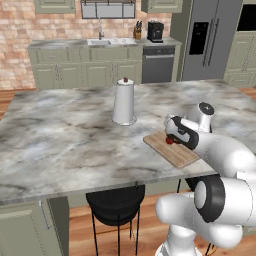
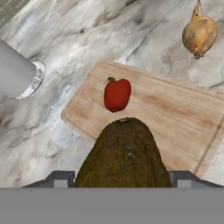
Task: Place the avocado, onion, tomato, and bell pepper on the cutting board.
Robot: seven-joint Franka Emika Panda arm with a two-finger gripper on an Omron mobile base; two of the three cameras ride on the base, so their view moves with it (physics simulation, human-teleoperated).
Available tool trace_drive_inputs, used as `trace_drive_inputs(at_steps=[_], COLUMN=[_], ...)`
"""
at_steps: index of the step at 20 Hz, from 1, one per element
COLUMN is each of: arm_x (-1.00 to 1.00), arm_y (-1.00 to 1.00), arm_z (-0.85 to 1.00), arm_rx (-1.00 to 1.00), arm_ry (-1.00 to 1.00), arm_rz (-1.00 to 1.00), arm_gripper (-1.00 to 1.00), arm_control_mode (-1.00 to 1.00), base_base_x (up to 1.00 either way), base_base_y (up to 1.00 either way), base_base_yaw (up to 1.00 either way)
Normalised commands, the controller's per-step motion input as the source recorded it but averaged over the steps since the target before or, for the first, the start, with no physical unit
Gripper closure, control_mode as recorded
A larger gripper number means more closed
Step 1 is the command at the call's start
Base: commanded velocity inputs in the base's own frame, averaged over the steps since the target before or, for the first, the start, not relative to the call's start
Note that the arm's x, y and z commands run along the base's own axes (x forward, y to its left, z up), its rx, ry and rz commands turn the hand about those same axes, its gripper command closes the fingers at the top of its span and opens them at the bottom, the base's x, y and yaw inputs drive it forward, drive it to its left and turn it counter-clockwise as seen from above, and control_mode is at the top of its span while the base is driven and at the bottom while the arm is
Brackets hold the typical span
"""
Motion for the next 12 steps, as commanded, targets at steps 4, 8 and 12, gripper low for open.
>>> trace_drive_inputs(at_steps=[4,8,12], arm_x=[0.00,0.02,0.08], arm_y=[0.00,-0.04,-0.10], arm_z=[-0.19,-0.14,-0.16], arm_rx=[-0.01,0.00,0.00], arm_ry=[0.00,0.00,0.00], arm_rz=[0.00,0.00,0.00], arm_gripper=[1.00,1.00,1.00], arm_control_mode=[-1.00,-1.00,-1.00], base_base_x=[0.00,0.00,0.00], base_base_y=[0.00,0.00,0.00], base_base_yaw=[0.00,0.00,0.00])
